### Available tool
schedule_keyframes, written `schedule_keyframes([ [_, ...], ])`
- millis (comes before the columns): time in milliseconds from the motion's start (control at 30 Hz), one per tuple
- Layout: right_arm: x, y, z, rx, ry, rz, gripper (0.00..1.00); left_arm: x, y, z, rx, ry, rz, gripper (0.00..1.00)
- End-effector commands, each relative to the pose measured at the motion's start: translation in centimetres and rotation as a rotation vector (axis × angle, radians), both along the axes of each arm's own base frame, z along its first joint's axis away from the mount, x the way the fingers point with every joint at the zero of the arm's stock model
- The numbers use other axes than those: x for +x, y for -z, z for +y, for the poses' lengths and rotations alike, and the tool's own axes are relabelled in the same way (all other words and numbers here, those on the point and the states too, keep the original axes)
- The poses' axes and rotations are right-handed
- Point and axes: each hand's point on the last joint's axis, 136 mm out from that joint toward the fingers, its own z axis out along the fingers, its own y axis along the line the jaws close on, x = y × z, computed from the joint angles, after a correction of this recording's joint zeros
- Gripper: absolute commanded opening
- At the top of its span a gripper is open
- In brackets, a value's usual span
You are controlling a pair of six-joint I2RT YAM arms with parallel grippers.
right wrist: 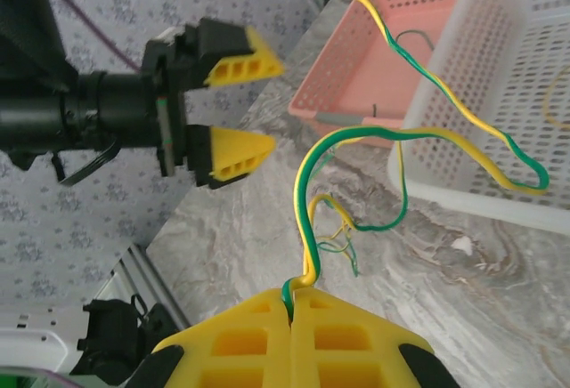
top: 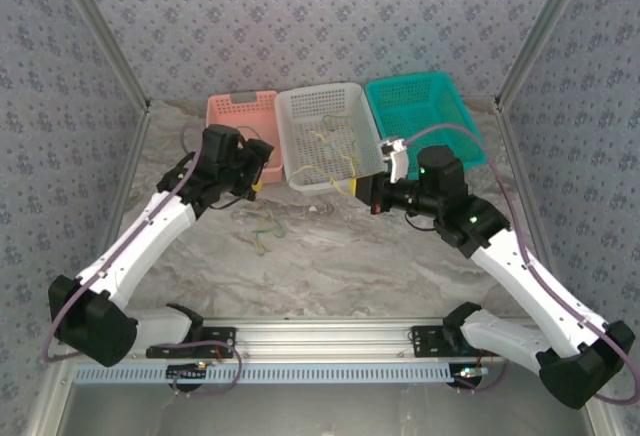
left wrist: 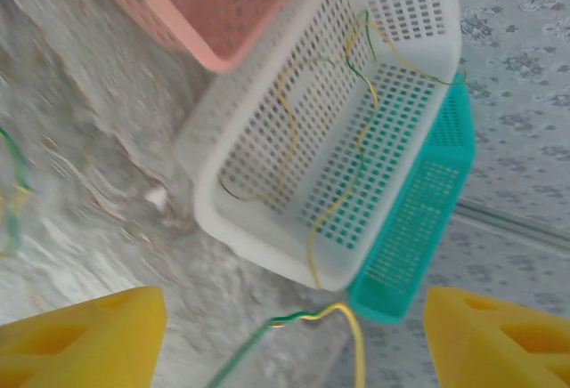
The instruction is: Untangle the cables
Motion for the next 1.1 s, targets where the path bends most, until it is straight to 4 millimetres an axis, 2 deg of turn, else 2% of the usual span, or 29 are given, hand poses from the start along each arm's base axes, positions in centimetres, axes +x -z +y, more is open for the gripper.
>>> schedule_keyframes([
  [0,-0.1,-2.2,1.5,0.029,-0.011,-0.067,0.00,-0.5,0.2,-2.3,-0.172,-0.081,0.112,0.78],
  [167,-1.0,-2.1,3.8,0.041,-0.057,-0.073,0.00,-1.1,1.7,-2.3,-0.260,-0.213,0.201,0.78],
  [300,-1.8,-2.0,4.8,0.044,-0.082,-0.075,0.00,-1.2,3.0,-1.7,-0.264,-0.273,0.232,0.73],
  [533,-2.3,-3.0,4.8,0.069,-0.093,-0.096,0.00,-1.9,6.3,-0.7,-0.228,-0.311,0.288,0.56],
  [667,-2.2,-3.5,4.6,0.080,-0.083,-0.111,0.00,-2.0,7.2,-0.4,-0.208,-0.306,0.302,0.44],
  [833,-1.8,-4.1,4.6,0.086,-0.079,-0.125,0.00,-2.4,7.9,-0.4,-0.198,-0.287,0.315,0.41],
  [1000,-1.1,-5.0,4.6,0.099,-0.062,-0.149,0.00,-2.9,8.6,-0.6,-0.195,-0.243,0.323,0.06],
  [1067,-0.6,-5.7,4.4,0.104,-0.047,-0.168,0.00,-3.5,8.9,-0.5,-0.181,-0.225,0.333,0.00],
])
